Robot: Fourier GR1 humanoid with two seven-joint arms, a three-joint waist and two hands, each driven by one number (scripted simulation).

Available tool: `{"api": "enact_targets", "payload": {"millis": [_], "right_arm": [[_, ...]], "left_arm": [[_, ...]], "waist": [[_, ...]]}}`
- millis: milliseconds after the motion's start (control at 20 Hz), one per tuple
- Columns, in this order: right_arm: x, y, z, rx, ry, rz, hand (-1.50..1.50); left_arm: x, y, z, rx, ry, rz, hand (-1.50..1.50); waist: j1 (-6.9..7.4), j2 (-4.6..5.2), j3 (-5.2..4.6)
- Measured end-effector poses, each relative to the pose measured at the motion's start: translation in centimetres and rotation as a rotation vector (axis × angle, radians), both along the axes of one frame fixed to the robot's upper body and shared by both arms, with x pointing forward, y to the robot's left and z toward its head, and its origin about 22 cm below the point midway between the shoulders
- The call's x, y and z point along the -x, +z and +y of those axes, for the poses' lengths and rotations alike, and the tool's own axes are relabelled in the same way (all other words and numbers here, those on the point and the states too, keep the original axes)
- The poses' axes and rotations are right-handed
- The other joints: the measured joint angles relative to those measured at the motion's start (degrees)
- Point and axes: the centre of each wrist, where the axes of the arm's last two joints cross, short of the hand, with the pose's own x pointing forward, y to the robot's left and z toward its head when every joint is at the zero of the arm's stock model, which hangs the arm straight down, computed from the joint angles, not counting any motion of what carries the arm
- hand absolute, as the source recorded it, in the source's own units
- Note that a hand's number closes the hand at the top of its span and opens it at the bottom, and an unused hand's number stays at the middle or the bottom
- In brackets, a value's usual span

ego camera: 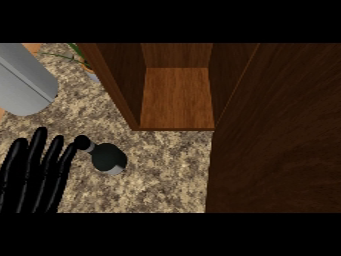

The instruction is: Pick up the wine, place it into the cabinet and close the cabinet

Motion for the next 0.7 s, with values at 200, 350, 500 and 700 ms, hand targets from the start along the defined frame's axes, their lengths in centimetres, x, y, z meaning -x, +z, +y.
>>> {"api": "enact_targets", "payload": {"millis": [200,350,500,700], "right_arm": [[0.2,0.5,0.1,0.002,-0.014,-0.006,-1.50],[0.1,1.1,0.1,0.004,-0.028,-0.010,-1.50],[0.2,1.2,-0.1,0.015,-0.032,-0.006,-1.50],[0.1,1.7,-0.4,0.035,-0.048,-0.014,-1.50]], "left_arm": [[-0.7,0.0,1.7,0.009,0.029,-0.002,-1.50],[-1.2,0.0,3.0,0.012,0.047,0.008,-1.50],[-1.5,-0.5,4.0,0.009,0.051,0.027,-1.50],[-2.4,-1.6,5.1,0.035,0.049,0.063,-1.50]], "waist": [[-0.09,0.04,-0.02],[-0.02,0.06,-0.02],[-0.03,0.05,-0.02],[-0.02,0.06,-0.02]]}}
